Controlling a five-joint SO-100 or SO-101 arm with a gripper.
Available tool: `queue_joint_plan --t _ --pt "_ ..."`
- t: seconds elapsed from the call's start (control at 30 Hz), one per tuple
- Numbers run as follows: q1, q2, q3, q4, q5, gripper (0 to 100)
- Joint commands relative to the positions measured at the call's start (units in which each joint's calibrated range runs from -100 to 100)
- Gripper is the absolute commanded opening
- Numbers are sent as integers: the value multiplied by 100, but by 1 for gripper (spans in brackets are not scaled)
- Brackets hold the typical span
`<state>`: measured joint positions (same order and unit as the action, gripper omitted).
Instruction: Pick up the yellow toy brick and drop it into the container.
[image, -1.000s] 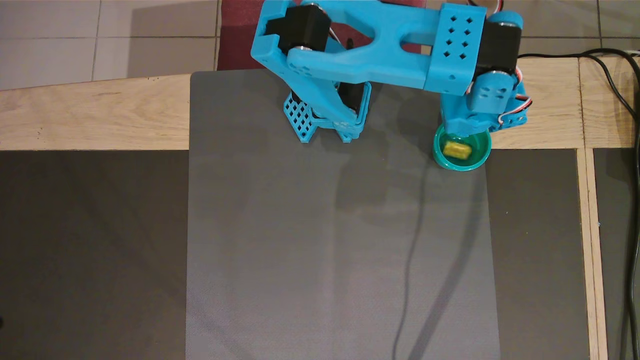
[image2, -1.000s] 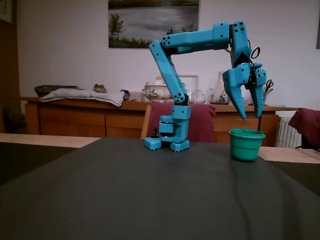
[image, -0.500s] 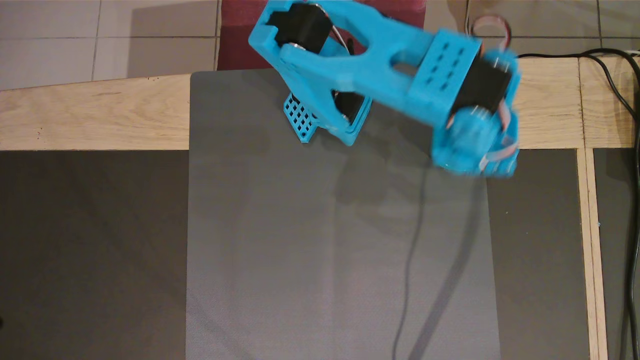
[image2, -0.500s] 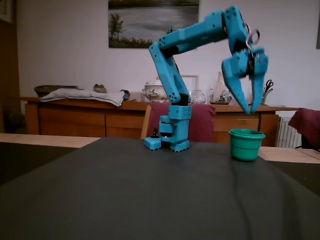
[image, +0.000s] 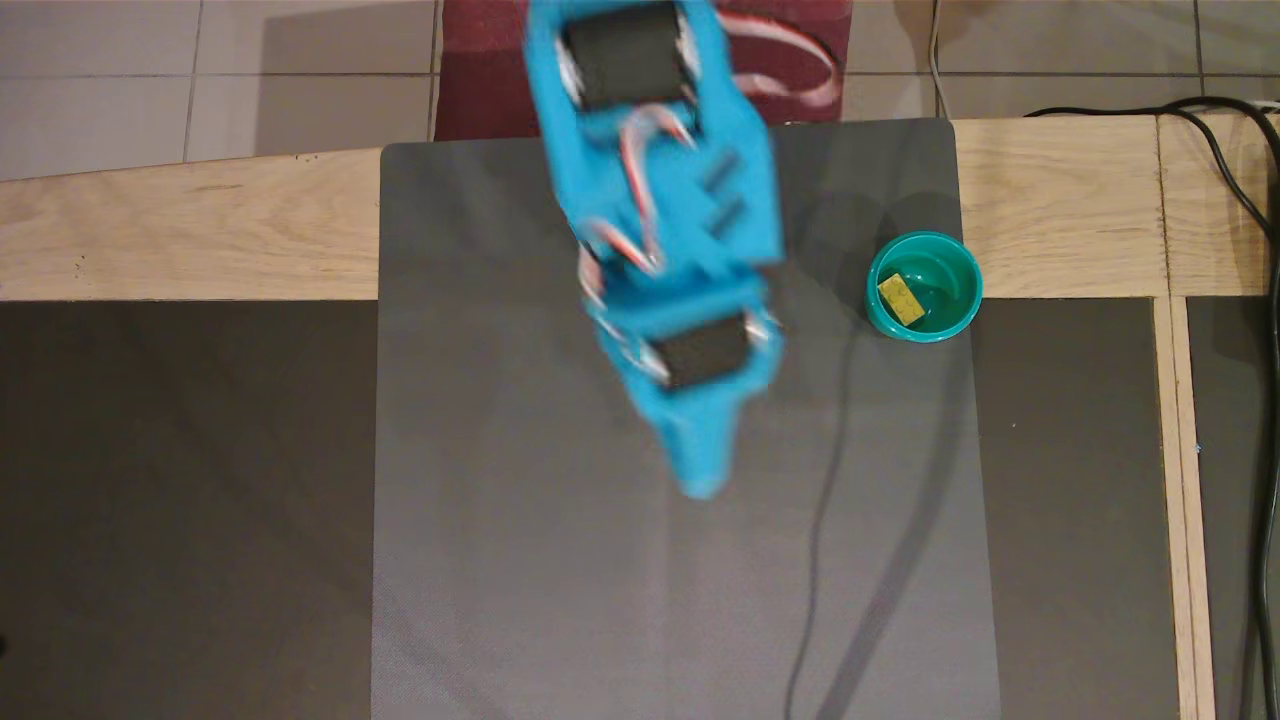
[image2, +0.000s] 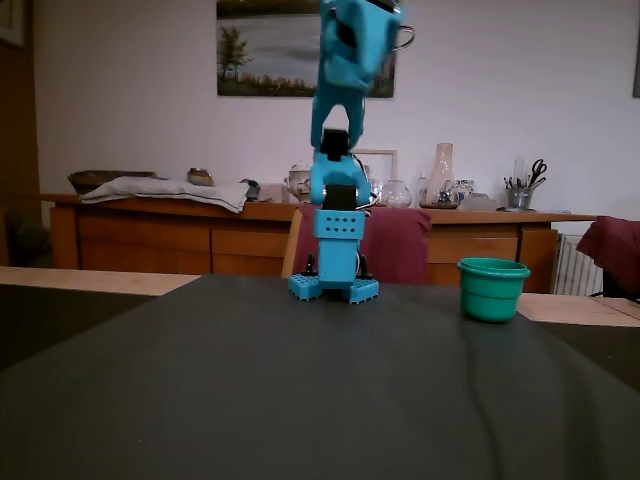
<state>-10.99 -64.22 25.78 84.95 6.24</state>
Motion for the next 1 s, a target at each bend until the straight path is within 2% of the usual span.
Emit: queue_joint_plan --t 0.0,0.27,0.43,0.6,0.97 --pt "344 -433 -60 110 -159 0" --pt "515 -2212 1944 30 -368 0" --pt "522 -3570 3740 -619 -352 0" --pt "770 -3410 4317 -957 -368 0" --pt "840 -3469 6889 -2156 -337 0"
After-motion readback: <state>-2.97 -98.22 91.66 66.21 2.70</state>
